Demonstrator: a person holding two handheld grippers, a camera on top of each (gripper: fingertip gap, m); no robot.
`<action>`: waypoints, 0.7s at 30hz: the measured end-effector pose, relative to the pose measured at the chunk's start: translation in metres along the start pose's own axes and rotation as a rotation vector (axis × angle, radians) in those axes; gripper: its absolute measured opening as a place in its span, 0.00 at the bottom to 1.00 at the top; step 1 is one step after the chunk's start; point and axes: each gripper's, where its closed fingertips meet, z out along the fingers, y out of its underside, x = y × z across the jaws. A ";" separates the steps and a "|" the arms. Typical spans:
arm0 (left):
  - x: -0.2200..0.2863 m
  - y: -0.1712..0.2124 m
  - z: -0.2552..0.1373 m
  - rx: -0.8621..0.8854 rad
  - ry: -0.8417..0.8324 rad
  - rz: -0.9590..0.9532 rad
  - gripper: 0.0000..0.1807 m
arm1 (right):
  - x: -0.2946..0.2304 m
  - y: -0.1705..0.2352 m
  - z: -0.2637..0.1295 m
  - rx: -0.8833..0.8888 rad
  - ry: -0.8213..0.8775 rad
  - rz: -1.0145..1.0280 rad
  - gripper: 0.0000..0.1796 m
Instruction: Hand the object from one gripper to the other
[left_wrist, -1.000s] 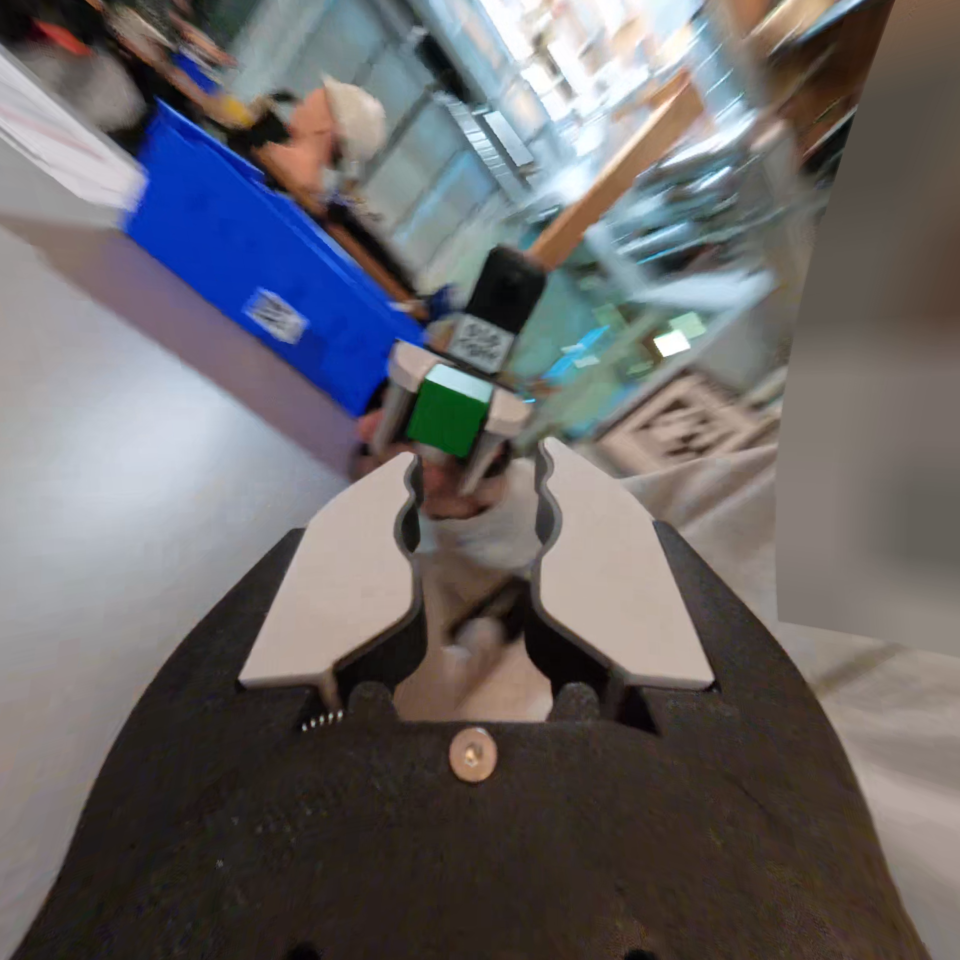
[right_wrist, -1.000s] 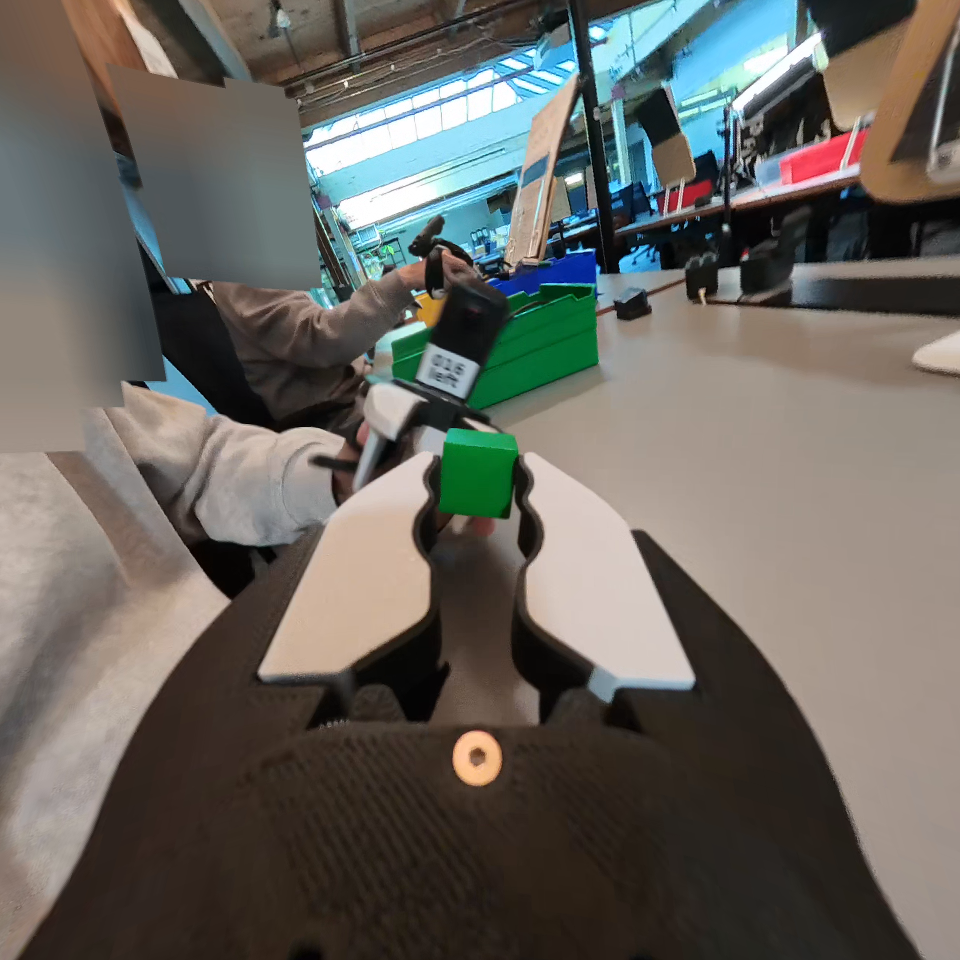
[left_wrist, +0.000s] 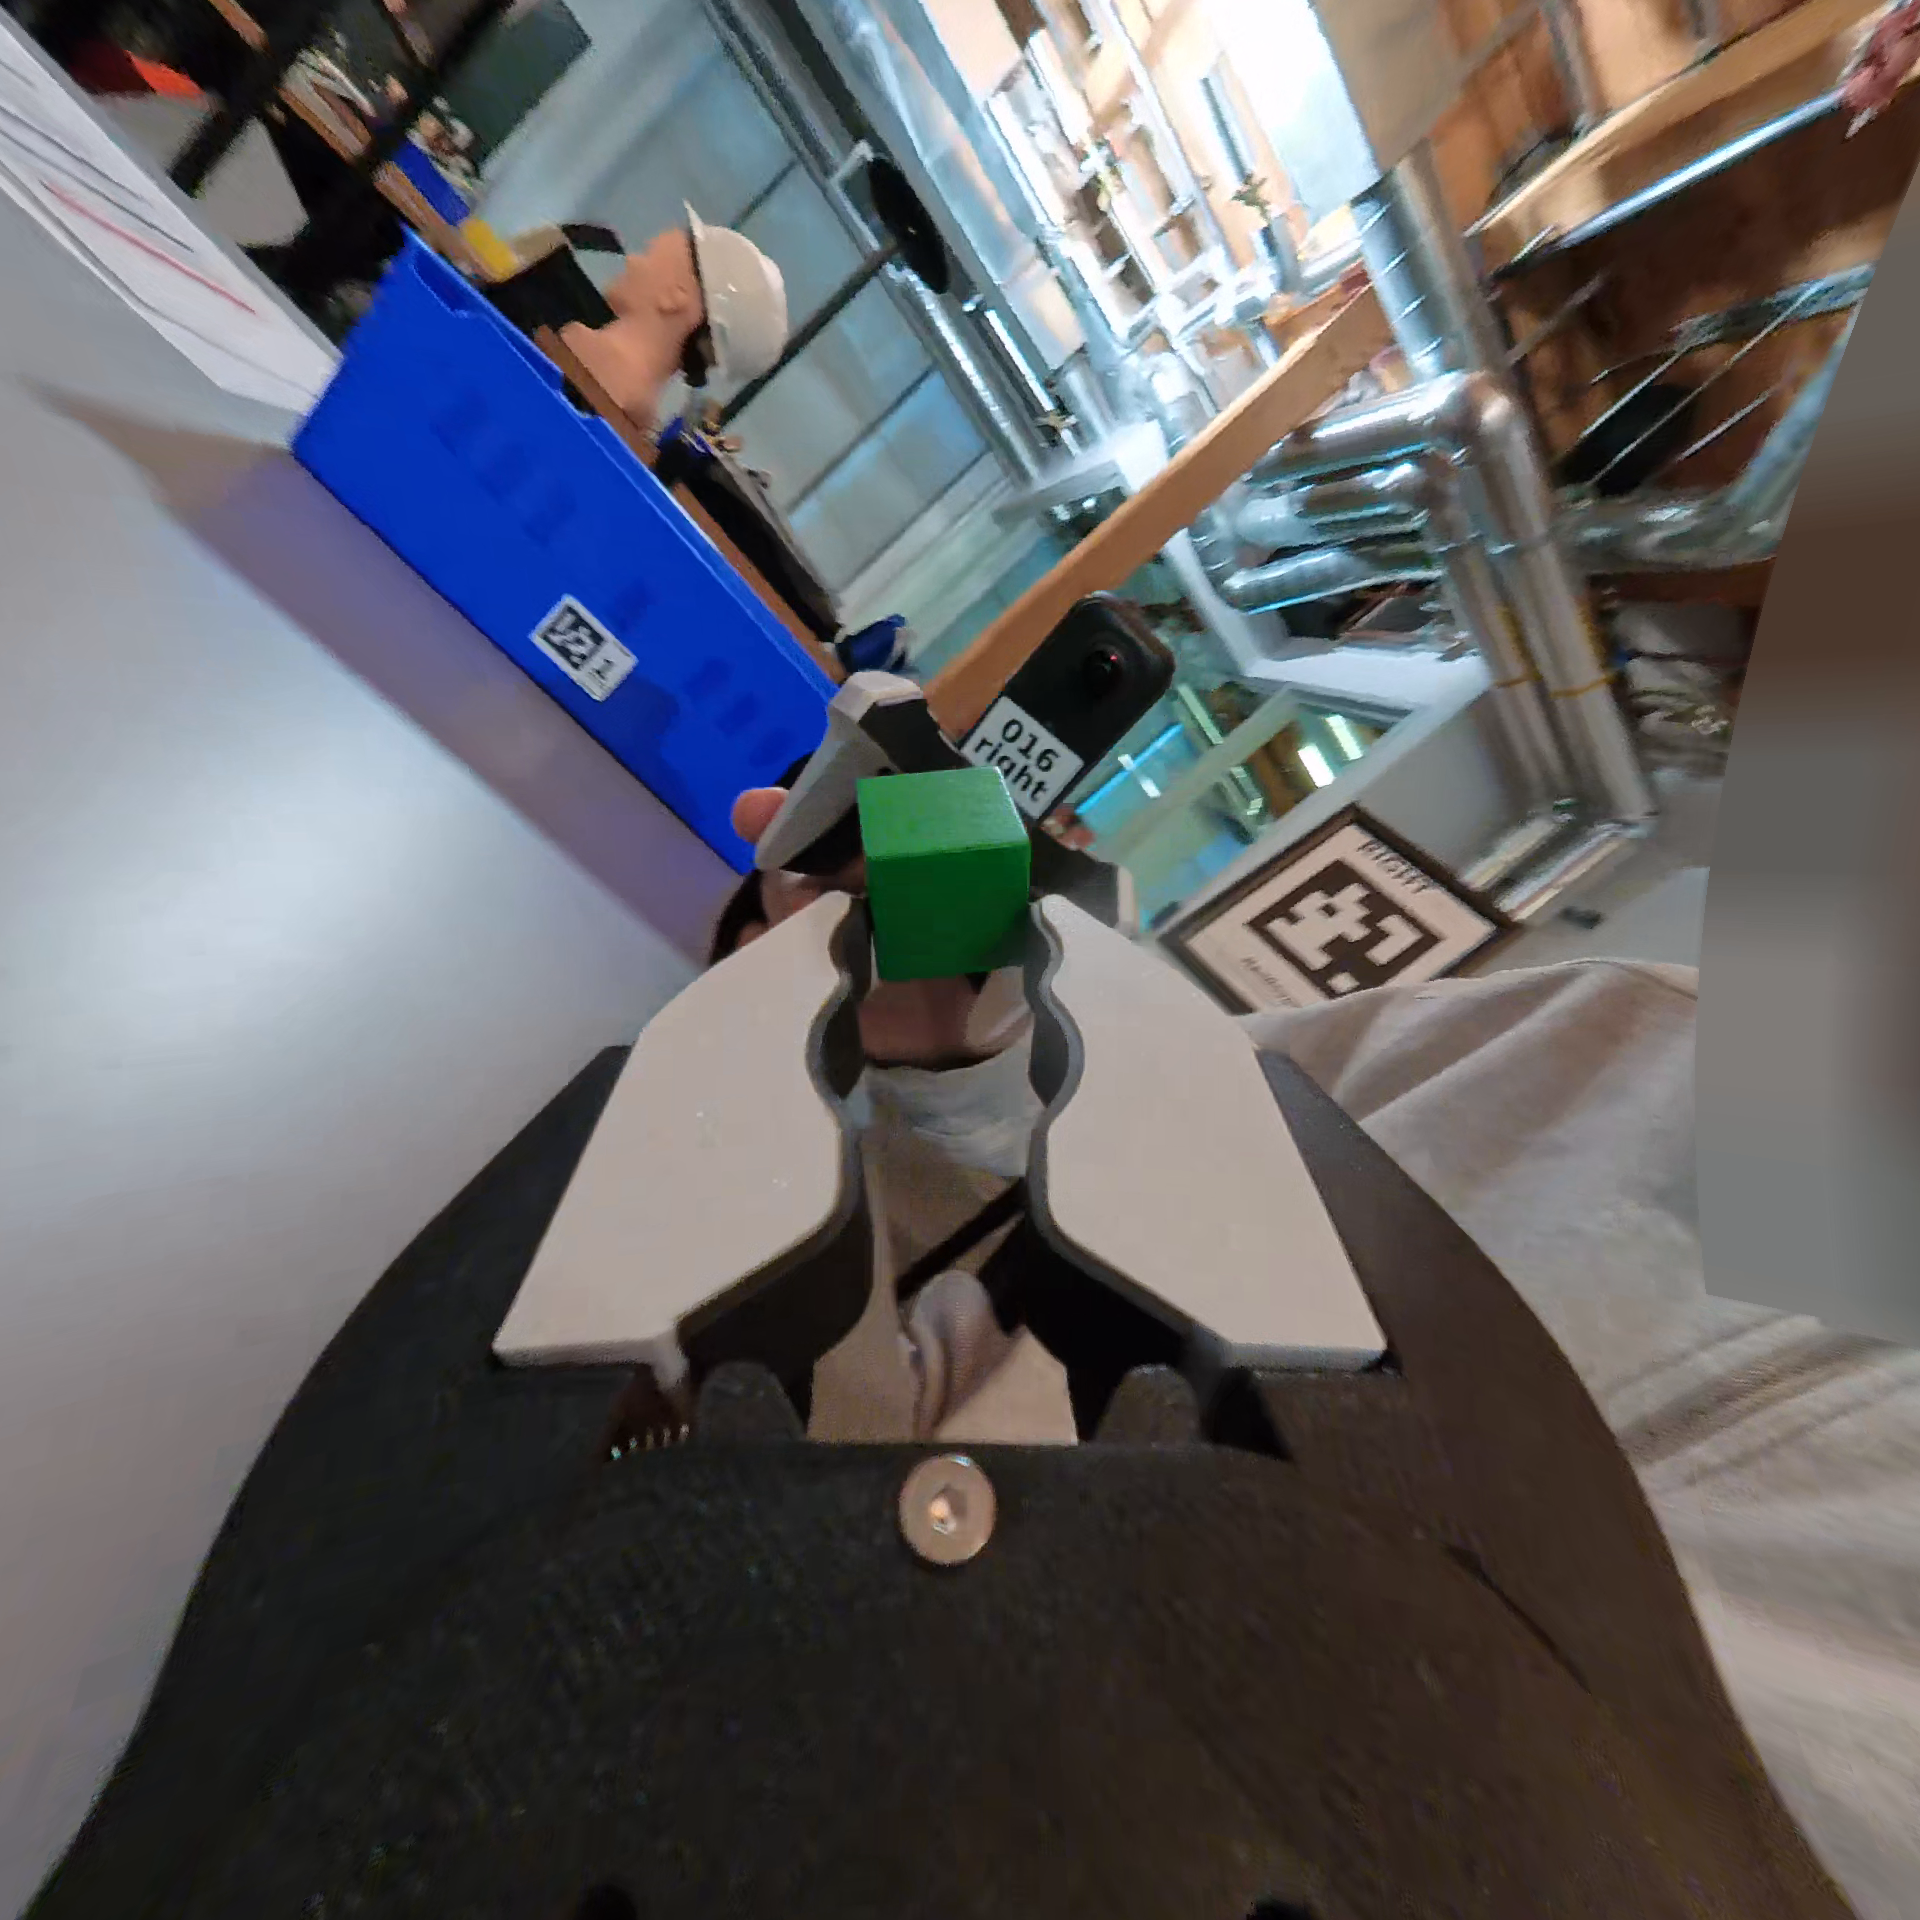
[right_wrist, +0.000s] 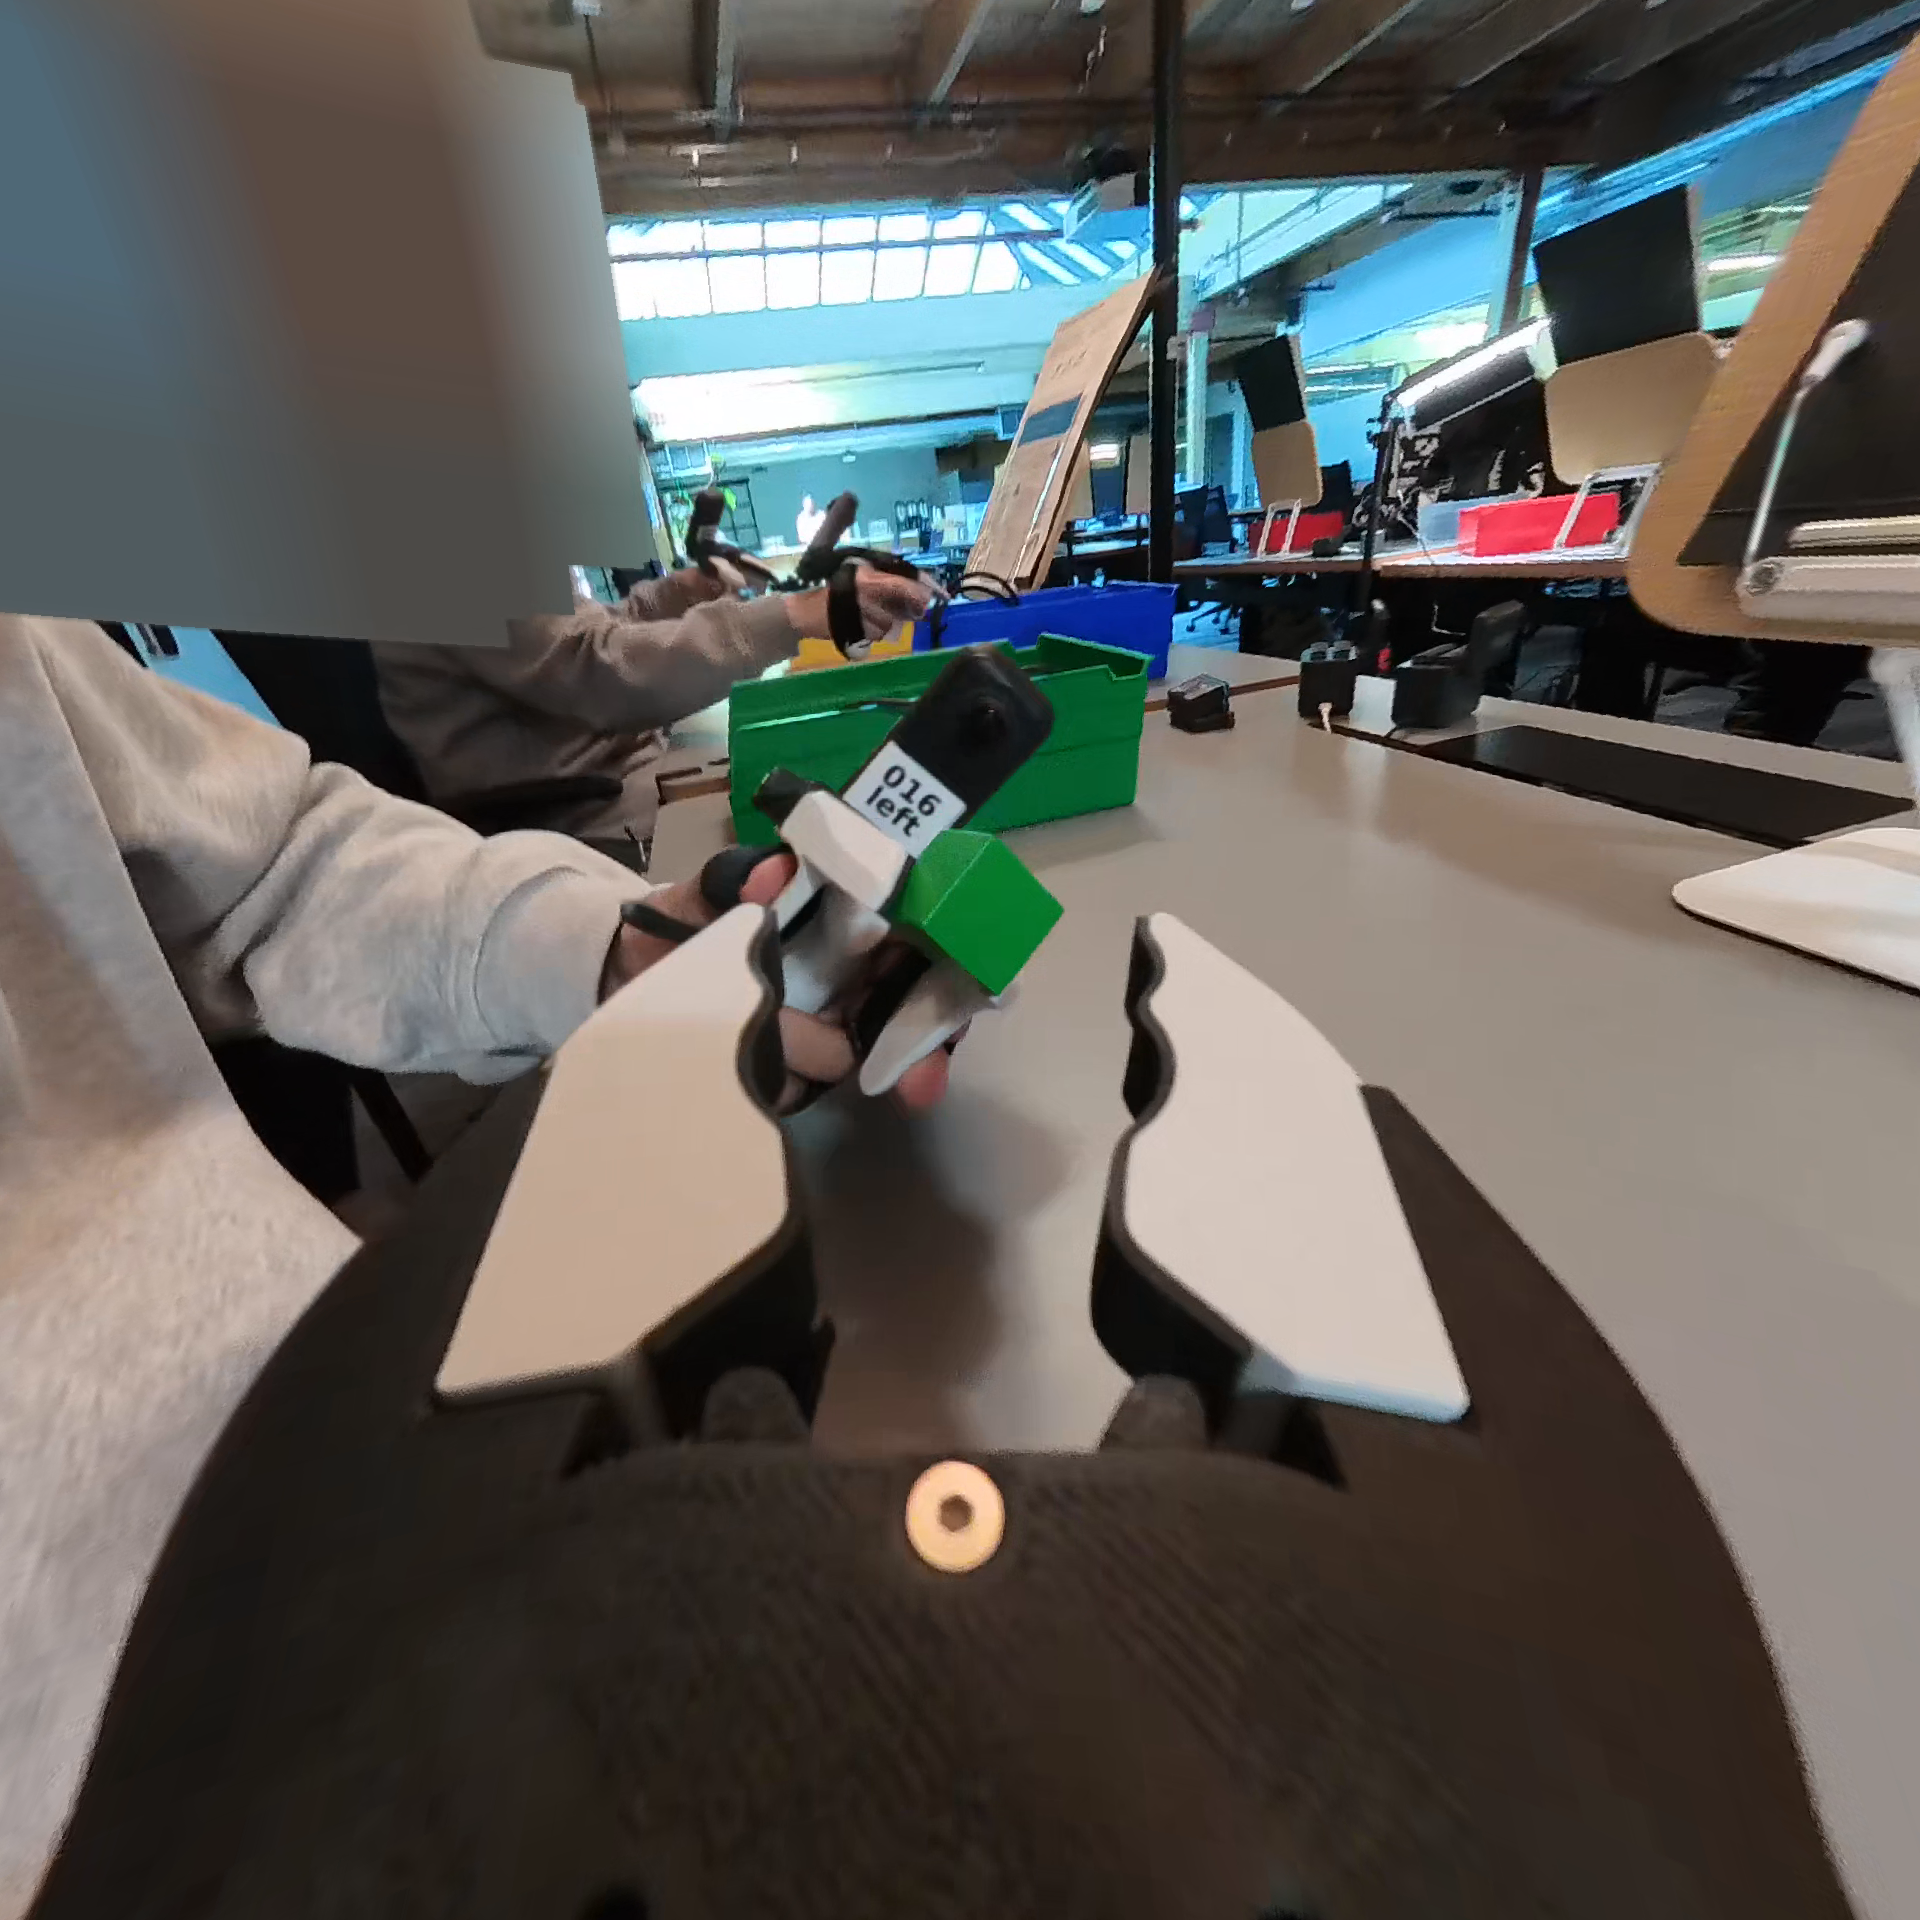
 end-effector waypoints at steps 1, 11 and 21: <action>-0.001 0.000 0.000 -0.007 -0.027 0.042 0.16 | 0.001 -0.001 -0.001 0.008 0.001 0.016 0.36; -0.014 0.014 0.003 -0.216 -0.339 0.660 0.16 | -0.007 0.006 0.003 -0.025 -0.042 0.066 0.31; -0.039 0.018 -0.005 -0.356 -0.585 0.874 0.16 | 0.001 0.029 0.007 -0.275 0.167 0.016 0.21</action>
